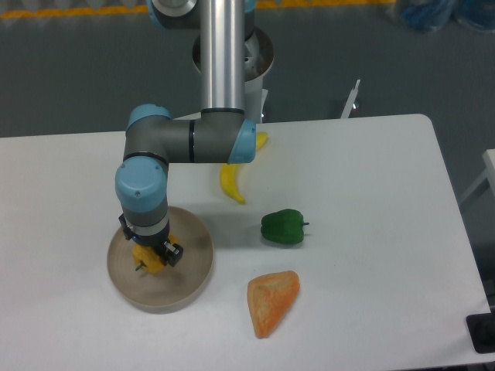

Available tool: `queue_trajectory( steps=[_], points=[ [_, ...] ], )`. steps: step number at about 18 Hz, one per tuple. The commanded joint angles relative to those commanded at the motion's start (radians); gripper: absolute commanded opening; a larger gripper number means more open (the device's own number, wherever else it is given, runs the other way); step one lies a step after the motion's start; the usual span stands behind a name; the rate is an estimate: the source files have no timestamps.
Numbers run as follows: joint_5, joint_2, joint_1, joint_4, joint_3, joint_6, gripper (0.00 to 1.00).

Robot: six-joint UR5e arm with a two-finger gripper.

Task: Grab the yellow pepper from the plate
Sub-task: 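Lift the yellow pepper off the plate and carry it beside the green pepper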

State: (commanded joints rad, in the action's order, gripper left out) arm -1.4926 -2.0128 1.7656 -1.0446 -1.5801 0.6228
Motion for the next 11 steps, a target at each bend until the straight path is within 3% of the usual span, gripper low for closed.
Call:
queue_trajectory(
  steps=[3, 11],
  points=[
    [-0.002, 0.063, 0.027, -0.008, 0.011, 0.006, 0.00],
    [-0.015, 0.129, 0.284, -0.038, 0.083, 0.152, 0.00]
  ],
)
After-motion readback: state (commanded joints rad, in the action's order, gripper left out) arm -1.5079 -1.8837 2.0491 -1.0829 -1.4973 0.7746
